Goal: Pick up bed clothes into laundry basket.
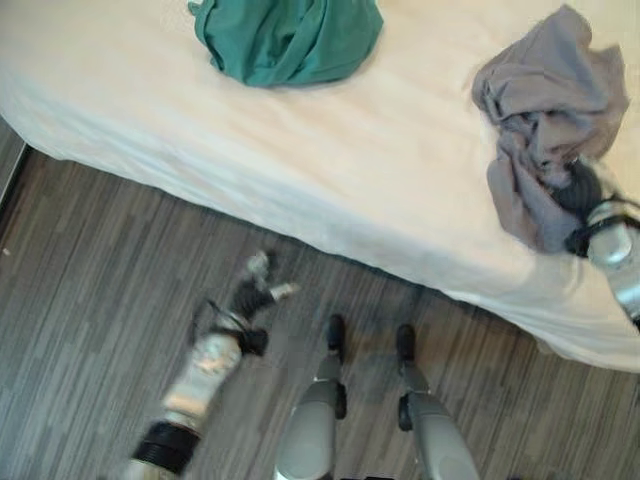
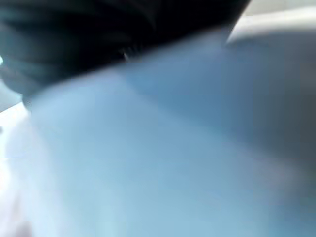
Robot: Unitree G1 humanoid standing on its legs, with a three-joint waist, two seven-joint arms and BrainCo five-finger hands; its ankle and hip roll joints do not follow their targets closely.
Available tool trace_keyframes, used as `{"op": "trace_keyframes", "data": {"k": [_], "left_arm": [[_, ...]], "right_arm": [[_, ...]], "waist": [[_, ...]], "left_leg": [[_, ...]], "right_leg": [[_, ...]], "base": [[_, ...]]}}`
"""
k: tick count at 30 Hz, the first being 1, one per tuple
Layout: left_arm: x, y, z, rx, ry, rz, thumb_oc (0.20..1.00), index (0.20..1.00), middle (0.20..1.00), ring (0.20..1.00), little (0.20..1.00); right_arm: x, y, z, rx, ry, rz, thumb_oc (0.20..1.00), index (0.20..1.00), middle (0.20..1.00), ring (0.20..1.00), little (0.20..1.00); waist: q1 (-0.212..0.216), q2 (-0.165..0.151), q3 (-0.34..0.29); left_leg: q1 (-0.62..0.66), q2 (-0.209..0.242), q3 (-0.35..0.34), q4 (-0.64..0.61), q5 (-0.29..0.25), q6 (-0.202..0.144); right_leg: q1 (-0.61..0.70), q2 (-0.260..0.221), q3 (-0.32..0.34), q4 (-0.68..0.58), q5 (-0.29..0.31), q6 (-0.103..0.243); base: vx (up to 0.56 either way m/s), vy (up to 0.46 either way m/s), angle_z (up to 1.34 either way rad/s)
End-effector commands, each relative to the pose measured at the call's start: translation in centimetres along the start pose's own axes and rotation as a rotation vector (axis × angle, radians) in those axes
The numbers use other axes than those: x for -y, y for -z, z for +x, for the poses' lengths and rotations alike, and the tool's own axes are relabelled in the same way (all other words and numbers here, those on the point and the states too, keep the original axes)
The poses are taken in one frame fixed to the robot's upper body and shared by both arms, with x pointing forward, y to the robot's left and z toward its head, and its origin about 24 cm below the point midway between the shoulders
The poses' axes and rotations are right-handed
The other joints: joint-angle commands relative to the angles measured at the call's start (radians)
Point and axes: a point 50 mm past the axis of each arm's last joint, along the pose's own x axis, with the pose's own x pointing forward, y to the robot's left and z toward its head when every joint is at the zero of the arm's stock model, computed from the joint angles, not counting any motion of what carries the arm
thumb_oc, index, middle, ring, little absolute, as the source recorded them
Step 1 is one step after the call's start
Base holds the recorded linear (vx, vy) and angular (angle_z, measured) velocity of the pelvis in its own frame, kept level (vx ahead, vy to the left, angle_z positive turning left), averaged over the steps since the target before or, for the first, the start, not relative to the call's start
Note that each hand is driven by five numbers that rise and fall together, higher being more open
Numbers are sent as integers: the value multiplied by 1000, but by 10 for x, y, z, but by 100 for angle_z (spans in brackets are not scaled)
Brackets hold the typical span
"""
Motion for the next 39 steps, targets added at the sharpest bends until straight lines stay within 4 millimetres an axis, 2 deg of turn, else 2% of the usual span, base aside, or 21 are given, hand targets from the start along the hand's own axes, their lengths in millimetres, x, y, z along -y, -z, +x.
{"op": "trace_keyframes", "data": {"k": [1,2,3,5,6,8,9,10,12,15,16,17,20,26,30,33,34,35,36,38,39], "left_arm": [[-23,-79,32,334,-91,95,1000,1000,1000,1000,1000],[-28,-91,38,365,-103,142,1000,1000,1000,1000,1000],[-36,-112,46,421,-127,211,1000,1000,1000,1000,1000],[-39,-129,57,447,-149,283,1000,1000,1000,1000,1000],[-39,-129,58,448,-148,283,1000,1000,1000,1000,1000],[-57,-165,81,456,-265,545,1000,1000,1000,1000,1000],[-67,-176,89,439,-341,633,1000,1000,1000,1000,1000],[-65,-179,91,447,-338,636,1000,1000,1000,1000,1000],[-83,-200,102,404,-463,814,1000,1000,1000,1000,1000],[-87,-219,112,379,-497,938,1000,1000,1000,1000,1000],[-97,-230,118,324,-545,1054,1000,1000,1000,1000,1000],[-104,-236,121,284,-567,1073,1000,1000,1000,1000,1000],[-115,-251,122,236,-626,1136,1000,1000,1000,1000,1000],[-120,-264,124,159,-666,1257,1000,1000,1000,1000,1000],[-121,-269,125,108,-673,1345,1000,1000,1000,1000,1000],[-112,-258,132,73,-612,1381,1000,1000,1000,1000,1000],[-99,-247,138,66,-537,1374,200,200,200,200,200],[-99,-246,138,65,-535,1374,200,200,200,200,200],[-90,-243,142,75,-505,1384,200,200,200,200,200],[-61,-236,150,135,-422,1384,200,200,200,200,200],[-40,-227,154,172,-361,1358,200,200,200,200,200]], "right_arm": [[-68,40,-44,-140,-324,7,200,200,200,200,200],[-76,46,-53,-167,-351,31,200,200,200,200,200],[-88,52,-65,-196,-386,57,200,200,200,200,200],[-102,60,-82,-240,-431,90,200,200,200,200,200],[-102,60,-82,-241,-430,91,200,200,200,200,200],[-126,65,-109,-278,-511,152,200,200,200,200,200],[-129,64,-112,-278,-520,163,200,200,200,200,200],[-129,63,-112,-281,-515,170,200,200,200,200,200],[-136,64,-119,-286,-535,187,200,200,200,200,200],[-141,63,-124,-299,-543,217,200,200,200,200,200],[-145,59,-125,-283,-556,227,200,200,200,200,200],[-147,56,-124,-271,-566,241,200,200,200,200,200],[-150,54,-126,-263,-575,254,200,200,200,200,200],[-154,45,-123,-228,-581,272,200,200,200,200,200],[-154,39,-120,-198,-568,284,200,200,200,200,200],[-157,29,-122,-171,-552,327,200,200,200,200,200],[-162,27,-126,-164,-566,335,200,200,200,200,200],[-162,27,-127,-166,-567,333,200,200,200,200,200],[-164,27,-129,-168,-573,331,200,200,200,200,200],[-168,28,-133,-175,-578,336,200,200,200,200,200],[-169,29,-134,-182,-576,336,200,200,200,200,200]], "waist": [[-14,6,-10],[-17,3,-17],[-24,0,-23],[-39,-7,-35],[-38,-8,-35],[-75,-28,-55],[-84,-31,-59],[-78,-35,-57],[-103,-44,-67],[-115,-60,-74],[-132,-79,-77],[-143,-94,-81],[-161,-110,-90],[-188,-138,-88],[-202,-158,-80],[-223,-181,-65],[-225,-183,-60],[-224,-182,-61],[-224,-182,-59],[-221,-179,-52],[-216,-176,-50]], "left_leg": [[19,14,-116,6,-19,-68],[16,15,-116,6,-14,-68],[20,15,-116,6,-16,-68],[22,17,-116,6,-18,-67],[22,17,-116,6,-18,-67],[28,24,-109,6,-23,-66],[33,27,-106,6,-30,-66],[28,26,-106,6,-23,-66],[32,32,-99,6,-31,-67],[22,38,-97,6,-23,-67],[19,45,-91,6,-22,-68],[15,47,-85,6,-22,-69],[5,53,-76,6,-24,-69],[-25,65,-72,6,-20,-71],[-57,72,-71,6,-13,-72],[-96,80,-75,6,-1,-74],[-105,81,-78,6,0,-74],[-100,82,-78,6,-7,-74],[-106,81,-80,6,-1,-73],[-101,80,-82,6,-3,-72],[-95,77,-83,6,-6,-71]], "right_leg": [[64,-84,-95,27,-29,97],[62,-85,-97,26,-26,98],[66,-86,-100,26,-28,100],[67,-85,-101,26,-28,102],[67,-85,-101,26,-28,102],[72,-83,-97,25,-27,110],[76,-83,-96,26,-32,111],[71,-83,-95,25,-27,111],[74,-79,-93,25,-27,117],[63,-75,-88,23,-15,119],[58,-70,-83,23,-9,123],[52,-67,-78,21,-2,126],[39,-62,-71,18,12,131],[7,-51,-63,15,38,138],[-22,-44,-55,15,51,141],[-55,-35,-54,15,59,142],[-63,-33,-56,15,54,143],[-59,-32,-57,15,50,144],[-66,-33,-56,15,52,144],[-63,-33,-54,15,47,143],[-57,-35,-55,15,43,142]], "base": [[22,-13,19],[47,-22,28],[13,-22,19],[0,0,0],[35,-27,8],[30,-17,2],[-8,1,-3],[0,0,0],[-3,-13,-7],[-14,-18,-8],[-7,-7,-18],[-9,-4,-14],[8,-3,-16],[2,2,-7],[-22,-5,-9],[-30,-15,-6],[2,3,-5],[0,0,0],[0,0,0],[-16,11,1],[-31,24,2]]}}
